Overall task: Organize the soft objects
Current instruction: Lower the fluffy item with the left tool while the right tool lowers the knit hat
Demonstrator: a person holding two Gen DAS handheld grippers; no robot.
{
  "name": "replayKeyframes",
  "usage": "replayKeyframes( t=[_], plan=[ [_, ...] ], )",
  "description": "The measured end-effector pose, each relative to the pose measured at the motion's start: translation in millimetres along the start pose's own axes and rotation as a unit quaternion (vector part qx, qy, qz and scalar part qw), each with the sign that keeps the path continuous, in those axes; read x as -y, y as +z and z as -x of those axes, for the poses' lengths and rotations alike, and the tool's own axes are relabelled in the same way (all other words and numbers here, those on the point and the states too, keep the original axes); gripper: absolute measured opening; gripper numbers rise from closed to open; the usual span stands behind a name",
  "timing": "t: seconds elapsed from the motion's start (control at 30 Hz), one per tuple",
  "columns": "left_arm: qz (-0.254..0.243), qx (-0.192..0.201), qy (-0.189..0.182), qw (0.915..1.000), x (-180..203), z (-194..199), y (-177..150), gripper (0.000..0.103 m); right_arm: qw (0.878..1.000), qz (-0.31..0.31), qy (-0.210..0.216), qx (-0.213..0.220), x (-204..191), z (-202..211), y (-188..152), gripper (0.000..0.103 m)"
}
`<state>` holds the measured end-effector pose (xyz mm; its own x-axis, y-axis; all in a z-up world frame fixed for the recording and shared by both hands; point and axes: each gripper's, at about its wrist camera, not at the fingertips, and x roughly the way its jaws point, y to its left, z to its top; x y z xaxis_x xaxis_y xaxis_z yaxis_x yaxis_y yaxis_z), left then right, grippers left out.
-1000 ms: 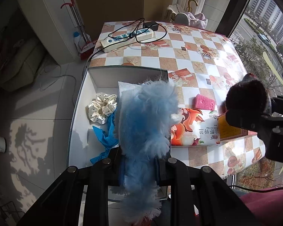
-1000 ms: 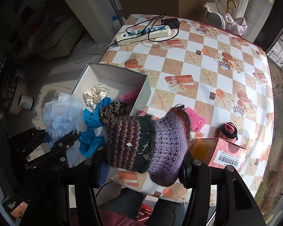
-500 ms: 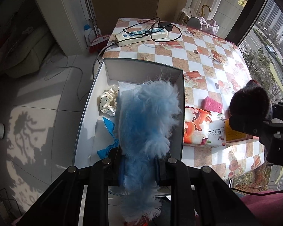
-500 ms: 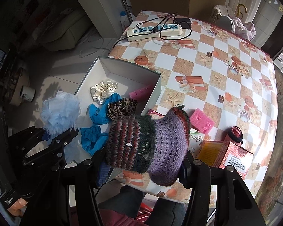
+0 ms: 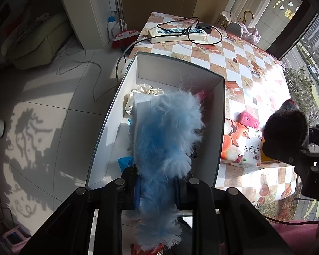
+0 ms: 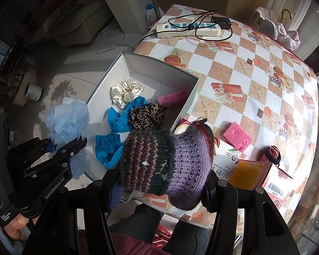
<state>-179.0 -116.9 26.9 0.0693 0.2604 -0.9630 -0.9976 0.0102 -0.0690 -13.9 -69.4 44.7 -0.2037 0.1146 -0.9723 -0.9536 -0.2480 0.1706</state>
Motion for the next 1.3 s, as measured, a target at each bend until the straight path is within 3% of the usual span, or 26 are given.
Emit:
replayKeyframes(
  t=[0.87, 1.3],
  plan=[
    [0.026, -0.037, 0.02, 0.9988, -28.4, -22.1, -17.2, 0.026, 0.997, 0.071, 0.008, -0.021, -53.7, -26.3, 20.5, 0.059],
    [0.021, -0.048, 0.017, 0.9985, -28.6, -28.2, -15.3, 0.027, 0.997, 0.067, 0.01, -0.039, -52.8, -35.8, 17.8, 0.059]
  ],
)
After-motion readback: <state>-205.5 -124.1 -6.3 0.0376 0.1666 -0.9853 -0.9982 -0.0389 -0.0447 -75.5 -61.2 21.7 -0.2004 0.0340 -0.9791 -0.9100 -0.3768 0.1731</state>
